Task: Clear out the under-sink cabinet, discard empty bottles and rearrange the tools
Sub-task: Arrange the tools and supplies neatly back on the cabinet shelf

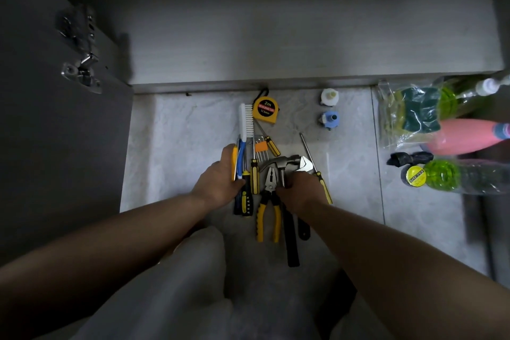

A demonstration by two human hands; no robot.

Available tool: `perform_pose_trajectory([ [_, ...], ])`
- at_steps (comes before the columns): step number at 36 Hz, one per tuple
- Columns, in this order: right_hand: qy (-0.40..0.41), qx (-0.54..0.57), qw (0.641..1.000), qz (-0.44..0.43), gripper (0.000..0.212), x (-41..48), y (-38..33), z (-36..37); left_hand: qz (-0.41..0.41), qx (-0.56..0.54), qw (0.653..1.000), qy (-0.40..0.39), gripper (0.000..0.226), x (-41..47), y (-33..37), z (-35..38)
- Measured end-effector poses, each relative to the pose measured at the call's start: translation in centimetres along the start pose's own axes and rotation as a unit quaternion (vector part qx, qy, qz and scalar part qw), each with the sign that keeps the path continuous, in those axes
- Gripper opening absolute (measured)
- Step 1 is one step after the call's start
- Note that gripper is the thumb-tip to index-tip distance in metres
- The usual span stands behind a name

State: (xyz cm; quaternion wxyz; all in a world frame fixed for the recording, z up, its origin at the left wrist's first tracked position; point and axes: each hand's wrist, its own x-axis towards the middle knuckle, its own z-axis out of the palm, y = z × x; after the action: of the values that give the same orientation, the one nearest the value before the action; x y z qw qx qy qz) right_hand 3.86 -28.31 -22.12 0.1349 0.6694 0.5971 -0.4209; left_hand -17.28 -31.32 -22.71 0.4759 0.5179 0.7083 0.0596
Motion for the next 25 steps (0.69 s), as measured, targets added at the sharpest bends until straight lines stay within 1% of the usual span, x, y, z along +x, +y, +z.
perform_pose_trajectory([
  [1, 0.002, 0.004, 1.0, -0.015, 0.014, -0.1, 0.0, -0.4, 0.005, -0.002, 1.0, 0.002, 0.087, 0.0, 0.0, 0.1],
  [3, 0.008, 0.008, 1.0, -0.029, 0.026, -0.4, -0.1, -1.4, 0.012, -0.011, 1.0, 0.0, 0.087, 0.1, 0.2, 0.2],
  [4, 0.002, 0.011, 1.0, -0.023, 0.031, -0.5, -0.1, -2.1, 0.013, -0.015, 1.0, -0.001, 0.087, 0.1, 0.4, 0.2],
  [6, -0.022, 0.036, 0.999, -0.011, 0.034, -0.9, -0.1, -3.7, 0.017, -0.02, 1.0, -0.009, 0.089, 0.3, 0.7, 0.4],
  [8, -0.041, 0.077, 0.996, -0.013, 0.033, -1.3, -0.1, -5.4, 0.027, -0.021, 0.999, -0.021, 0.091, 0.5, 1.3, 0.4],
  [11, -0.065, 0.148, 0.987, -0.018, 0.026, -1.8, -0.8, -7.2, 0.035, -0.019, 0.998, -0.055, 0.094, 0.9, 2.2, 0.3],
  [14, -0.063, 0.199, 0.978, -0.025, 0.022, -1.7, -2.2, -7.8, 0.046, -0.074, 0.99, -0.109, 0.095, 1.0, 2.7, -0.1],
  [15, -0.062, 0.213, 0.975, -0.027, 0.021, -1.6, -2.8, -7.8, 0.048, -0.097, 0.987, -0.116, 0.091, 0.9, 2.7, -0.3],
  [16, -0.06, 0.227, 0.972, -0.029, 0.021, -1.4, -3.4, -7.6, 0.051, -0.118, 0.986, -0.108, 0.081, 0.6, 2.7, -0.4],
  [18, -0.054, 0.244, 0.968, -0.034, 0.023, -0.9, -4.9, -7.0, 0.068, -0.13, 0.988, -0.054, 0.044, 0.0, 2.6, -0.8],
  [19, -0.051, 0.247, 0.967, -0.036, 0.023, -0.6, -5.7, -6.6, 0.078, -0.126, 0.989, -0.015, 0.03, -0.3, 2.5, -1.1],
  [20, -0.046, 0.249, 0.967, -0.037, 0.023, -0.2, -6.5, -6.1, 0.076, -0.126, 0.989, 0.018, 0.026, -0.6, 2.4, -1.5],
  [22, -0.037, 0.245, 0.968, -0.029, 0.022, 0.6, -8.2, -5.3, 0.054, -0.158, 0.985, 0.054, 0.025, -1.1, 2.1, -2.4],
  [23, -0.033, 0.24, 0.97, -0.023, 0.02, 1.0, -9.0, -4.8, 0.028, -0.199, 0.978, 0.057, 0.026, -1.4, 2.1, -2.9],
  [25, -0.019, 0.228, 0.973, -0.019, 0.016, 1.6, -10.6, -4.0, -0.022, -0.308, 0.951, 0.012, 0.025, -2.2, 2.1, -3.5],
])
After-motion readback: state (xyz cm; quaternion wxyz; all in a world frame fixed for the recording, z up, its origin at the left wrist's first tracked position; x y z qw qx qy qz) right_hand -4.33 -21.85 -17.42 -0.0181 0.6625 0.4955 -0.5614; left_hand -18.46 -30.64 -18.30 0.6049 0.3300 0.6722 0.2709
